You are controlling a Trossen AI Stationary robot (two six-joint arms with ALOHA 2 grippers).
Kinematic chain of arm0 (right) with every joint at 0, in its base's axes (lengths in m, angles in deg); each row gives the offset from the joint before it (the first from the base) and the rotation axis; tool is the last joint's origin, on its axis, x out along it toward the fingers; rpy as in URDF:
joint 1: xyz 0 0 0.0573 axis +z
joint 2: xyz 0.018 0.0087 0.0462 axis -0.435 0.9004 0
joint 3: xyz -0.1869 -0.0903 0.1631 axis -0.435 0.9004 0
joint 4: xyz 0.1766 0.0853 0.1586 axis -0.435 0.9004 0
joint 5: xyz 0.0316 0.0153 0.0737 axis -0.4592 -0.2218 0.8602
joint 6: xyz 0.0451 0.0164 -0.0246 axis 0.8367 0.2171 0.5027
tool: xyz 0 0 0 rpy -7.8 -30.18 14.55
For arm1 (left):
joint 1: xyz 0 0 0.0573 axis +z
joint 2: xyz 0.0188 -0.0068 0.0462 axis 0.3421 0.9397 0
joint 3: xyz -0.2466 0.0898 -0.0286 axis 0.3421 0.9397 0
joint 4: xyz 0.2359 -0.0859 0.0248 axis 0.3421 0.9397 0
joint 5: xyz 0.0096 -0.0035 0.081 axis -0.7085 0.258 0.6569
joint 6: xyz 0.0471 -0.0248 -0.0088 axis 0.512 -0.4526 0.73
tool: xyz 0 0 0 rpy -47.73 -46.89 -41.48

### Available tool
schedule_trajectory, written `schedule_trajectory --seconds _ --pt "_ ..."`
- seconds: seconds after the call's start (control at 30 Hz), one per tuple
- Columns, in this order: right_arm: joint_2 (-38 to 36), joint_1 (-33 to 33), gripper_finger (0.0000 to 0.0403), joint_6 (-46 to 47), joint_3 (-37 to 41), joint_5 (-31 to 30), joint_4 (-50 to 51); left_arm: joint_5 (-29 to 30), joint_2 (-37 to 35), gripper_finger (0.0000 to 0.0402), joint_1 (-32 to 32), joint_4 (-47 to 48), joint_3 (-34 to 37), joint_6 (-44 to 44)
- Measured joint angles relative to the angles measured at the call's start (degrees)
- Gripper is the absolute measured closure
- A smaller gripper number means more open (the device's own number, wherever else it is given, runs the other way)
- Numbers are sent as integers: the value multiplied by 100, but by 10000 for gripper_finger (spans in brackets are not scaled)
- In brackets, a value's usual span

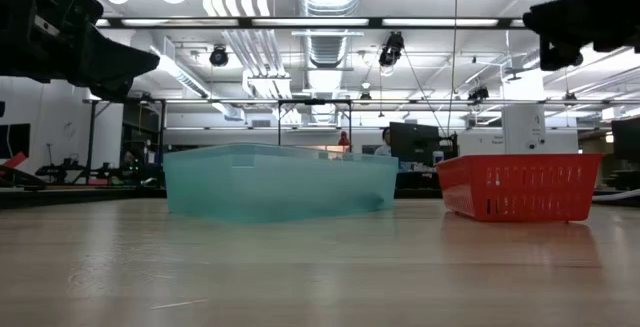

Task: Pick and place items into bin
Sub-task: Return to Home Position

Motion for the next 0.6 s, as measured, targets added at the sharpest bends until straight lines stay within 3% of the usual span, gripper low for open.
schedule_trajectory --seconds 0.17,0.33,0.47,0.6 --pt "-768 -3 354 -32 57 -836 788 -16 108 401 0 10 -2 20" --pt "-916 11 362 59 -75 -837 1370 -57 32 402 0 26 -4 33" --pt "-925 9 368 -42 -90 -986 1427 -74 -28 402 0 21 -3 53" --pt "-920 -27 371 -428 147 -960 741 -60 -77 402 -2 16 -2 199"
